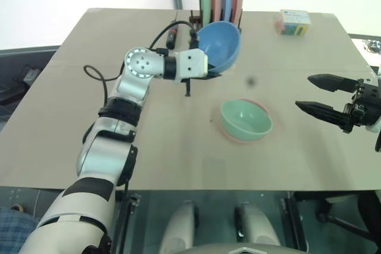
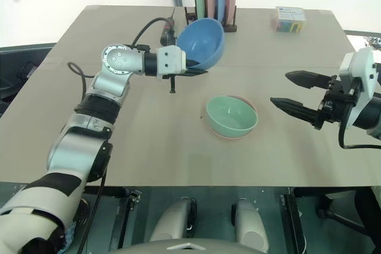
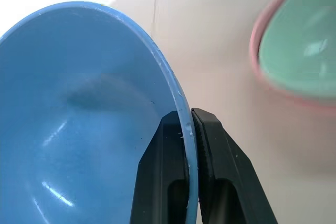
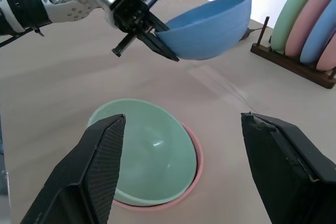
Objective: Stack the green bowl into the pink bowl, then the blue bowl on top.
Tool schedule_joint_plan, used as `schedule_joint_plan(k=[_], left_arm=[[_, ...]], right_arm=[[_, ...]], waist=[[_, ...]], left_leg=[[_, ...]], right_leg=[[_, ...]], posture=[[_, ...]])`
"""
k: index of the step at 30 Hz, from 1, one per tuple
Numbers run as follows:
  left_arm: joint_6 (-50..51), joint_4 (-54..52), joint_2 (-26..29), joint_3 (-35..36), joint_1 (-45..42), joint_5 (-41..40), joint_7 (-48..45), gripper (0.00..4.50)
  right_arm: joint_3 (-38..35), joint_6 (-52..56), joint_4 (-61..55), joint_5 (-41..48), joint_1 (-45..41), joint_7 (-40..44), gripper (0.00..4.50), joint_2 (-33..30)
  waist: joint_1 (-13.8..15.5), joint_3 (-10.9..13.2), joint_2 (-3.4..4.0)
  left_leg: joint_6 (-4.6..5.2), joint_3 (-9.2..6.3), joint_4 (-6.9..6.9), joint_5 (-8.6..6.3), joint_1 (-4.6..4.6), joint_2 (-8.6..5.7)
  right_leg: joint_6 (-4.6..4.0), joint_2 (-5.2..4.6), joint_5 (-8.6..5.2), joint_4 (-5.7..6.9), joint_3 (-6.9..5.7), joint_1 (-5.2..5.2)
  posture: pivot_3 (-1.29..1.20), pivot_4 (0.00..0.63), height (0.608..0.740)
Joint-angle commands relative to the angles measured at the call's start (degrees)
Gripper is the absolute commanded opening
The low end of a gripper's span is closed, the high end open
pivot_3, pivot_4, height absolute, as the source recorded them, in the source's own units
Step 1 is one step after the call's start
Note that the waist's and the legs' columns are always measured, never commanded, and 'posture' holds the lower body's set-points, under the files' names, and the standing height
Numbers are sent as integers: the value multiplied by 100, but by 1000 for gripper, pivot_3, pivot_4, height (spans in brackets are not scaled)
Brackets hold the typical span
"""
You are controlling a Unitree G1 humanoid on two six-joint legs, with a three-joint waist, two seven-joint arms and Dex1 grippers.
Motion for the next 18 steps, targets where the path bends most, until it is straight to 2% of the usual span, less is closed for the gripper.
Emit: schedule_joint_plan(k=[1,4,9,18], left_arm=[[-406,-1151,-54,-147,309,-611,-510,14],[-219,-2011,79,-433,691,-1174,-1328,14],[174,-2716,224,-551,932,-1735,-1876,14],[-166,-2518,67,-541,912,-1587,-1802,14]], right_arm=[[-130,-140,-52,44,-48,-5,3683,-97],[-136,-143,-74,44,-27,-23,3683,-93],[-187,-142,-124,65,43,-54,3683,-76],[-184,-159,-135,63,62,-88,3683,-75]], waist=[[-8,0,0],[21,-1,1],[27,-1,1],[29,-1,1]], left_leg=[[0,0,0,0,1,0],[1,2,4,1,6,0],[1,0,12,1,6,0],[1,0,25,1,9,0]], right_leg=[[0,0,0,1,0,0],[0,1,0,15,4,2],[0,2,0,20,3,2],[0,4,-1,33,4,3]], posture=[[0,150,740],[0,150,740],[0,150,740],[0,150,740]])
